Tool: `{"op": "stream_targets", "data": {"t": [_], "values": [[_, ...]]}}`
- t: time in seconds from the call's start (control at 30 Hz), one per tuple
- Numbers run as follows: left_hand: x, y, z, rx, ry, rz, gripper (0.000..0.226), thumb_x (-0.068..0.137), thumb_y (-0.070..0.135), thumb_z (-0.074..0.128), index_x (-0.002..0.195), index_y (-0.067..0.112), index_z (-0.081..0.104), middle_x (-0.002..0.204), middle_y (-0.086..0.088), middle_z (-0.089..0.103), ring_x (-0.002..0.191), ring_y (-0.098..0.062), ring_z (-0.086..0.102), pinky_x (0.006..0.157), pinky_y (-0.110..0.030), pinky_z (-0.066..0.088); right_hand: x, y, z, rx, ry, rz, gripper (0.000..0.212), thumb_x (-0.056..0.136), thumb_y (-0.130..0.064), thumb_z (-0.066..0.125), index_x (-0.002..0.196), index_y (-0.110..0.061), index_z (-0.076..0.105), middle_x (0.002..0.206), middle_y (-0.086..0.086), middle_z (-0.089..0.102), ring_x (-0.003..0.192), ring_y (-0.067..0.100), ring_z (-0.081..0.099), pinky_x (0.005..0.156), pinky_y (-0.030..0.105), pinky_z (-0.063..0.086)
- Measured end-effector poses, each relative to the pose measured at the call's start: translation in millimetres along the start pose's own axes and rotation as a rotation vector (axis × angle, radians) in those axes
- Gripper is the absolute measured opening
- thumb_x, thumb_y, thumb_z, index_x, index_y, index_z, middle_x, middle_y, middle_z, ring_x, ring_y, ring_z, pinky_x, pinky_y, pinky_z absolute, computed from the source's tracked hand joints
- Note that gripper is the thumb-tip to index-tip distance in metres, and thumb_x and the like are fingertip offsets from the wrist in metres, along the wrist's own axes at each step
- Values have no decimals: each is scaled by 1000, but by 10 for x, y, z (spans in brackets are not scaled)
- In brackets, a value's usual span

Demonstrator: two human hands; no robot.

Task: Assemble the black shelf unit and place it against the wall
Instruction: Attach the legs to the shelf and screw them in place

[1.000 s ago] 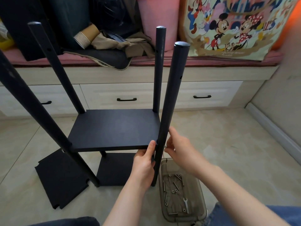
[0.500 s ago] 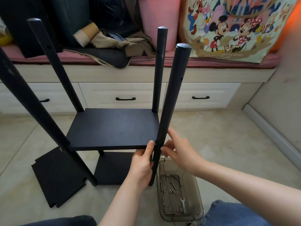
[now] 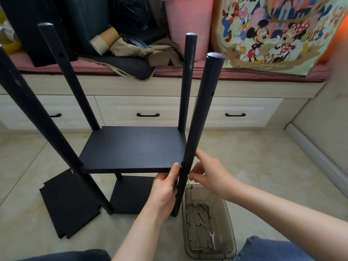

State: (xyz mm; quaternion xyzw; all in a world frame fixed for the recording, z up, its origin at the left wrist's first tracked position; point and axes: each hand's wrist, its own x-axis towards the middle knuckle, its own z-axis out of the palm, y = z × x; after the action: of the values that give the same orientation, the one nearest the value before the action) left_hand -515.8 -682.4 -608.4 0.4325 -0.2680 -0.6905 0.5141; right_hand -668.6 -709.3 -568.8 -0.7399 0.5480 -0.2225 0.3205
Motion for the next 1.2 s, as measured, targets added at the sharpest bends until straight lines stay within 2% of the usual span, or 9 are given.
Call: {"op": "stream_targets", "data": {"t": [0.17,0.3,0.4,0.5,0.6,0.7,1.0,1.13,1.2], "values": [[7,-7,2,43,12,0,41,84,44,64,105,9,71,109,-13,75,92,-13,73,78,-27,54,-32,-31,-33,-40,-2,11,50,90,-4,66,129,-29,47,76,-11,68,72,-1,64,67,14,49],[17,-16,-6,53,23,-9,52,86,45,63,116,2,67,115,-17,73,104,-21,70,90,-35,48,-47,-22,-56,-47,2,6,45,90,-4,64,125,-29,49,77,-7,71,70,2,65,62,16,51],[17,-17,-22,44,13,-5,47,86,43,63,112,5,70,113,-17,73,102,-21,72,83,-30,52,-50,-14,-57,-54,-8,3,46,91,-5,64,125,-32,48,79,-7,72,70,3,66,65,20,54],[24,-21,-39,43,12,0,43,85,43,64,109,8,71,112,-16,74,99,-19,72,81,-30,54,-44,-3,-59,-66,-22,-5,47,91,-5,64,127,-30,48,79,-10,71,72,-1,65,65,16,52],[34,-25,-49,27,13,-4,38,85,42,66,105,10,72,109,-13,76,91,-13,74,67,-23,57,-36,-4,-68,-71,-25,-5,47,91,-5,63,128,-31,49,78,-12,69,72,-2,64,64,14,50],[36,-36,-44,15,27,-13,39,82,42,68,104,10,72,104,-9,77,83,-8,74,55,-14,53,-40,-1,-70,-66,-30,1,46,91,-7,63,128,-31,49,80,-11,69,73,0,64,64,12,49],[60,-63,-70,41,37,0,42,79,45,69,105,12,73,106,-10,76,81,-6,73,54,-14,53,-40,-2,-66,-66,-17,1,42,92,-12,66,124,-34,50,84,-11,69,79,0,65,70,17,54],[62,-54,-58,50,32,6,43,81,44,67,106,10,72,108,-15,75,77,-5,72,53,-13,52,-14,-3,-100,67,-48,50,38,90,-10,67,105,-42,53,81,-5,73,71,8,67,72,28,57],[68,-63,-58,53,36,4,41,87,41,65,108,7,71,110,-17,74,78,-7,72,54,-13,53,-5,-6,-116,116,-69,65,38,90,-9,66,103,-42,53,81,-7,75,68,7,66,72,28,57]]}}
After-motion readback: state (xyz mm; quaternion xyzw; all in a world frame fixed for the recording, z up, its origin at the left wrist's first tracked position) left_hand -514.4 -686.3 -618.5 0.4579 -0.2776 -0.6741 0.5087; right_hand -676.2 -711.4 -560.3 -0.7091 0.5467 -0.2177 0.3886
